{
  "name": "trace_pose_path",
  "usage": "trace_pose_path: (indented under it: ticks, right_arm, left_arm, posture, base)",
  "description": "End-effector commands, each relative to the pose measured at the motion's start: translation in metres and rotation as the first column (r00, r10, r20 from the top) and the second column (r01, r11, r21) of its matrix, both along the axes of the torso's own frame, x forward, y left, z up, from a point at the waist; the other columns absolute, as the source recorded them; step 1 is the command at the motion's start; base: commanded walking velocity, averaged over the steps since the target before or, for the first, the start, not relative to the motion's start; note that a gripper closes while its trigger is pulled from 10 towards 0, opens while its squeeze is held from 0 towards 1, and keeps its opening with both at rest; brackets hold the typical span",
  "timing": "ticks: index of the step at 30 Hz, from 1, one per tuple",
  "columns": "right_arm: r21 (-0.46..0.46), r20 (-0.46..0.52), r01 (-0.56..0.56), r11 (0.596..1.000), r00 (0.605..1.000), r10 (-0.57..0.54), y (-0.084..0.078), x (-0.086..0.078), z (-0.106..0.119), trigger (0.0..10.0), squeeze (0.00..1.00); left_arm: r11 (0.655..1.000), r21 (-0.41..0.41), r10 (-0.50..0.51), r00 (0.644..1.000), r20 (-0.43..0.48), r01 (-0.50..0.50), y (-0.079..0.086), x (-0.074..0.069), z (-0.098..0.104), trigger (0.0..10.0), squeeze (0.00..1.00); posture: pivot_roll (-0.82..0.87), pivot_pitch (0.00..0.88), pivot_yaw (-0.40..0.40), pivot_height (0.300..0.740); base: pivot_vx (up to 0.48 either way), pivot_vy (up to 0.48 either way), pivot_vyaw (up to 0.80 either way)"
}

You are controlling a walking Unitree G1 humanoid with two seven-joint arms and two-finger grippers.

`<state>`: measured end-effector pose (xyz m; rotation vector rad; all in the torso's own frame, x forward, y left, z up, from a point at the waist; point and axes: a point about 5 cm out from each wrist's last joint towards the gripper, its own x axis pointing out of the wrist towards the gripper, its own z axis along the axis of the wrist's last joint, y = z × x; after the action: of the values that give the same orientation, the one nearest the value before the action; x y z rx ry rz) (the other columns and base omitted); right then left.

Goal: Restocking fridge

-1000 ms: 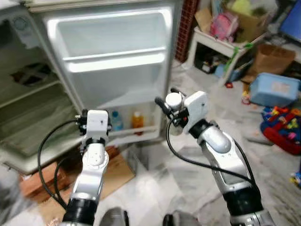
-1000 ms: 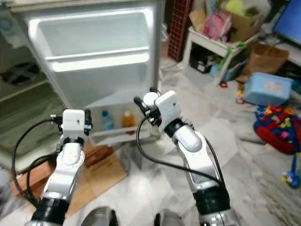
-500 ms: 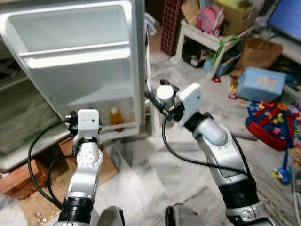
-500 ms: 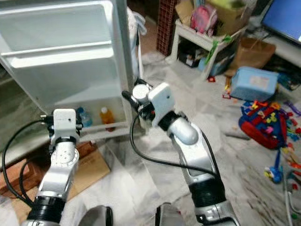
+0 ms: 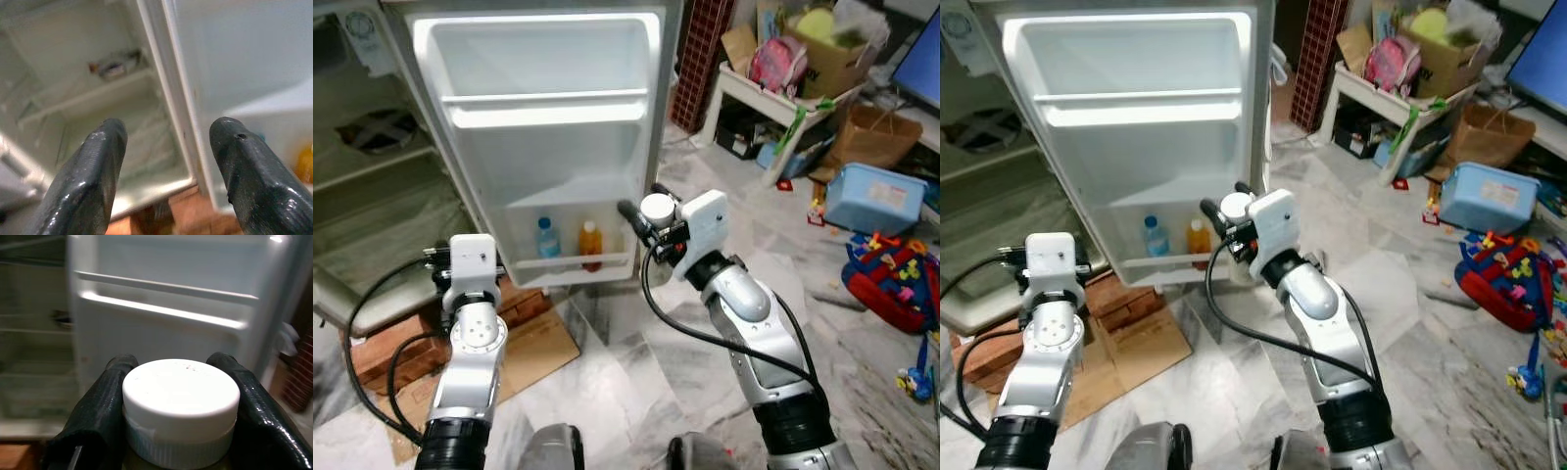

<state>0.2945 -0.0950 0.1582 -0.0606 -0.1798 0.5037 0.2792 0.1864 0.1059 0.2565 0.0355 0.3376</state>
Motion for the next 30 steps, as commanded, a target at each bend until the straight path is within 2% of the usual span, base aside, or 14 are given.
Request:
trace_pose_path:
  ticks: [1,4,6,8,13,16,18,24,30]
  right_arm:
    - [0.011,0.027,0.07,0.997,0.997,-0.07,-0.017,-0.002,0.006,10.0,0.0]
    - [0.035,0.042,0.085,0.996,0.995,-0.087,-0.02,-0.002,0.008,10.0,0.0]
    - [0.043,0.043,0.087,0.995,0.995,-0.089,-0.019,-0.002,0.009,10.0,0.0]
    - [0.055,0.055,0.079,0.995,0.995,-0.082,-0.013,0.003,0.014,10.0,0.0]
    - [0.063,0.074,0.061,0.996,0.995,-0.066,-0.008,0.006,0.021,10.0,0.0]
    - [0.036,0.146,0.011,0.999,0.989,-0.016,0.0,0.01,0.037,10.0,0.0]
    - [0.052,0.162,-0.002,0.999,0.987,-0.007,0.001,0.014,0.046,10.0,0.0]
    - [0.06,0.17,-0.018,0.998,0.985,0.007,0.001,0.016,0.05,10.0,0.0]
    - [0.041,0.14,-0.009,0.999,0.99,0.003,0.0,0.014,0.042,10.0,0.0]
  left_arm:
    - [0.999,-0.019,-0.038,0.999,-0.012,0.038,-0.001,-0.008,-0.001,10.0,0.0]
    - [0.999,-0.029,-0.038,0.999,-0.03,0.037,0.003,-0.019,-0.005,10.0,0.0]
    - [0.998,-0.039,-0.046,0.998,-0.034,0.045,0.002,-0.021,-0.006,10.0,0.0]
    - [0.995,-0.049,-0.089,0.996,-0.032,0.087,-0.004,-0.026,-0.007,10.0,0.0]
    - [0.987,-0.075,-0.143,0.99,-0.009,0.142,-0.012,-0.023,-0.001,10.0,0.0]
    - [0.986,-0.083,-0.149,0.989,-0.017,0.147,-0.014,-0.022,-0.003,10.0,0.0]
    - [0.984,-0.085,-0.16,0.987,-0.01,0.158,-0.015,-0.021,-0.003,10.0,0.0]
    - [0.984,-0.084,-0.161,0.987,-0.011,0.159,-0.016,-0.019,-0.002,10.0,0.0]
    - [0.984,-0.083,-0.158,0.987,-0.015,0.157,-0.016,-0.019,-0.003,10.0,0.0]
  posture:
    - [0.0,0.123,0.019,0.74]
    - [0.01,0.124,0.025,0.74]
    - [0.02,0.121,0.025,0.74]
    - [0.02,0.116,0.026,0.74]
    - [0.03,0.105,0.017,0.74]
    - [0.02,0.098,0.015,0.74]
    - [0.02,0.096,0.015,0.74]
    - [0.02,0.095,0.013,0.74]
    - [0.02,0.096,0.015,0.74]
  base:
    - [0.0,0.0,0.0]
    - [0.0,0.0,0.0]
    - [0.0,0.0,0.0]
    - [0.0,0.0,0.0]
    - [0.064,0.0,0.0]
    - [0.331,0.0,0.0]
    - [0.409,0.0,0.0]
    - [0.446,0.0,0.0]
    - [0.427,0.0,0.0]
